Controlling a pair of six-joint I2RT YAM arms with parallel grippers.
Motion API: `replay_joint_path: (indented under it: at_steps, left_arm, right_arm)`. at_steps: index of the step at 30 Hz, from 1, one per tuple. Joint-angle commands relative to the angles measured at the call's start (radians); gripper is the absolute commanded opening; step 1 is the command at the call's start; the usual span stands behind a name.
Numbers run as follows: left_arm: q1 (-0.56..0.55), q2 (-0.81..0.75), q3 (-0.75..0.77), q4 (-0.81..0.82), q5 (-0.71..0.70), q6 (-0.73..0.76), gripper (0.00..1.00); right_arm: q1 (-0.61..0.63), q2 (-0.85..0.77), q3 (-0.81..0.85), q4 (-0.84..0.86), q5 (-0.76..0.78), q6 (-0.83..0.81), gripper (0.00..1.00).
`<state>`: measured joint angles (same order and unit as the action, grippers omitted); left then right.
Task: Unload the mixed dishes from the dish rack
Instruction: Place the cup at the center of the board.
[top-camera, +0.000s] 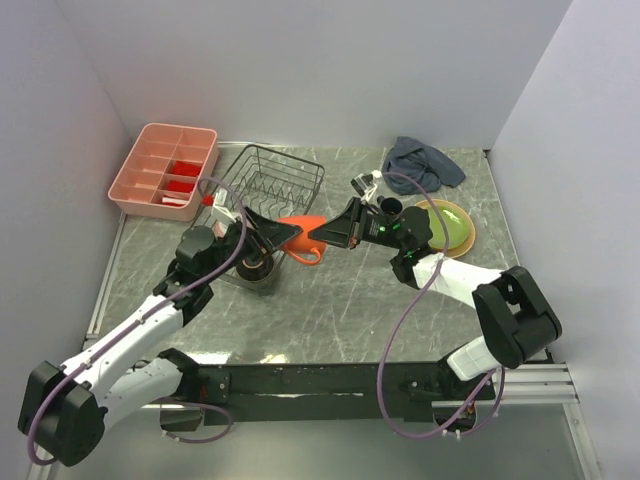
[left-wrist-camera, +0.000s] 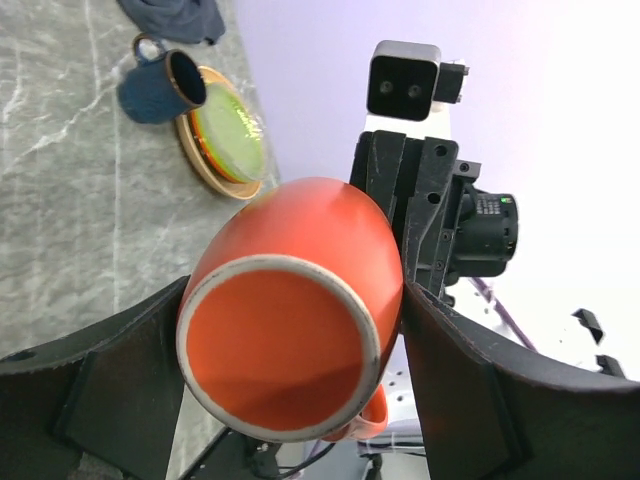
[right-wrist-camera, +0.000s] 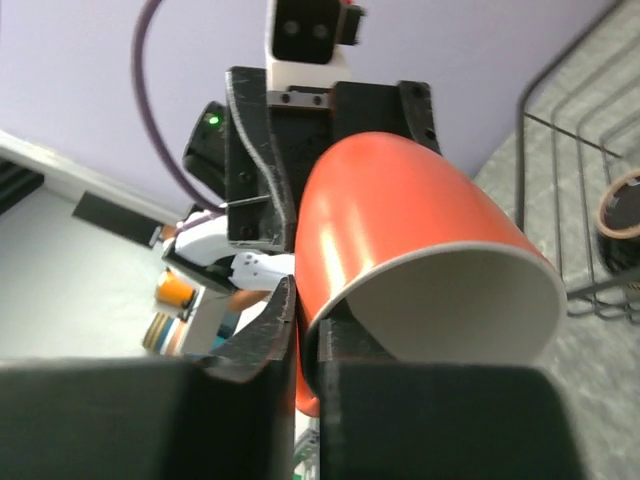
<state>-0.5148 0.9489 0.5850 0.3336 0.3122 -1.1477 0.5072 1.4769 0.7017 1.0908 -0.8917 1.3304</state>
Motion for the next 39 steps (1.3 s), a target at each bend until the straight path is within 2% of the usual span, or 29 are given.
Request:
replay_joint_path:
  at_steps: [1,2,4,5,8,10,11,12,13,17,18,21,24,29,33,39]
  left_arm:
    - [-0.004,-0.068,0.004,0.036,-0.08,0.092,0.43]
    - [-0.004,-0.076,0.009,-0.02,-0.091,0.109,0.52]
    - [-0.004,-0.107,0.024,-0.085,-0.156,0.17,0.6]
    - [-0.005,-0.116,0.029,-0.111,-0.176,0.195,0.71]
    - [-0.004,-0.162,0.055,-0.22,-0.277,0.291,0.91]
    - [-0.004,-0.191,0.076,-0.3,-0.338,0.365,0.96]
    - [-0.005,-0.199,0.084,-0.326,-0.357,0.39,1.0]
    - [-0.004,-0.214,0.09,-0.33,-0.376,0.41,0.99]
    - [-0.004,-0.223,0.101,-0.39,-0.416,0.457,1.0]
    - [-0.005,-0.28,0.107,-0.459,-0.537,0.565,0.99]
    - [-0.004,-0.304,0.105,-0.472,-0.562,0.586,1.0]
    - [-0.004,-0.344,0.096,-0.513,-0.663,0.669,0.99]
    - [-0.004,-0.363,0.079,-0.544,-0.742,0.761,0.99]
    - [-0.004,-0.386,0.036,-0.548,-0.815,0.815,1.0]
    - [-0.004,-0.4,-0.029,-0.496,-0.825,0.83,0.99]
    - [-0.005,-0.369,-0.062,-0.455,-0.844,0.858,0.99]
  right_arm:
    - [0.007,-0.012,0.047,0.052,-0.012,-0.025,0.0]
    - [0.007,-0.016,0.048,0.043,-0.019,-0.04,0.0]
    - [0.007,-0.029,0.056,-0.005,-0.023,-0.063,0.0]
    - [0.005,-0.033,0.059,-0.029,-0.024,-0.095,0.0]
    - [0.001,-0.067,0.077,-0.167,-0.026,-0.205,0.0]
    - [-0.002,-0.101,0.104,-0.325,-0.023,-0.281,0.0]
    - [-0.006,-0.112,0.113,-0.385,-0.016,-0.369,0.0]
    - [-0.007,-0.124,0.139,-0.513,-0.001,-0.417,0.0]
    - [-0.012,-0.145,0.154,-0.578,0.01,-0.463,0.0]
    - [-0.025,-0.176,0.286,-0.912,0.094,-0.742,0.0]
    - [-0.026,-0.178,0.317,-1.063,0.124,-0.791,0.0]
    - [-0.026,-0.165,0.447,-1.327,0.282,-0.97,0.0]
    - [-0.024,-0.141,0.55,-1.49,0.448,-1.08,0.0]
    - [-0.026,-0.055,0.72,-1.664,0.69,-1.191,0.0]
    - [-0.024,0.034,0.837,-1.772,0.807,-1.246,0.0]
    - [-0.021,0.201,0.973,-1.832,0.928,-1.304,0.0]
